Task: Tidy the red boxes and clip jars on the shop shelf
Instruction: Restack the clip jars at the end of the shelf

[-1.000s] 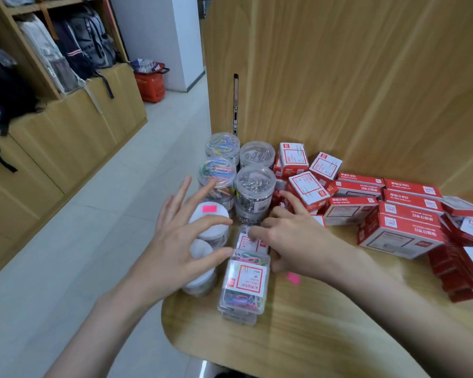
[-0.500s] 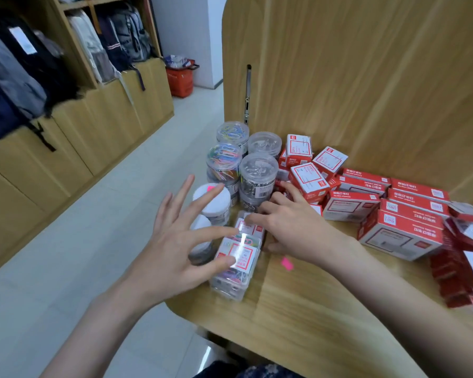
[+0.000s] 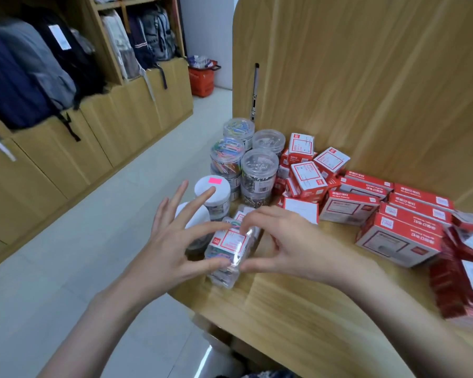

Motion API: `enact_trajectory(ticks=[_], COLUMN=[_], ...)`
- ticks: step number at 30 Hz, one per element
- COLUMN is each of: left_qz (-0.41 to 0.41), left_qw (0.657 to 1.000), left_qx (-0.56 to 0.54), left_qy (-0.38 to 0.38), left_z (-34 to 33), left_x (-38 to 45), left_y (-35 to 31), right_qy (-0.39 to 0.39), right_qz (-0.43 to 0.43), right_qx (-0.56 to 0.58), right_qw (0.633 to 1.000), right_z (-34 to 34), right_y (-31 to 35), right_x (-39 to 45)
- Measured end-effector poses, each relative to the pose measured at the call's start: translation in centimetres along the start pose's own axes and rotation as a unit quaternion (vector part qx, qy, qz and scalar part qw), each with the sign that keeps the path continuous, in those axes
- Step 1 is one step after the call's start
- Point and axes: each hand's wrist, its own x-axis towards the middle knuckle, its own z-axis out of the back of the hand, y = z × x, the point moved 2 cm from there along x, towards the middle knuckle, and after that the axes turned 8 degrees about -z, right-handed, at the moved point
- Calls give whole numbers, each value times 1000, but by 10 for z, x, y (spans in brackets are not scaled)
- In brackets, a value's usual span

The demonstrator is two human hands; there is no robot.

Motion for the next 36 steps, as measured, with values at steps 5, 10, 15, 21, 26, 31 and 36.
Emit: enact_trajectory(ticks=[5,10,15,21,26,31,36], left_qz=[3,14,13,1,-24,-73,-73], left_qw=[1000,998,999,999,999,990,990], left_qx=[-11,-9,-38,-39,-27,40,28], left_qy=[-24,-53,3,13,-8,-115,-118], left_z=[4,4,-5,-9,-7,6,-9], left_x=[1,-8,-12,-13,-13,-18,-43], left_y=[4,8,17,21,22,7,4], right_qy=[-45,-123,-91,-57,-111,-166,-171], right_qz=[-38,-45,-34,-67,-48,-59,-155], right_qx=[-44,-67,-184,-214,-206,-112,96], right_qw=[997,989,978,973,971,978,968], right_z=[-19,10,2,-1,7,-32,-64], right_y=[6,-5,-15,-16,-12,10,-4], right_x=[-3,5,16,24,5,-33,-36])
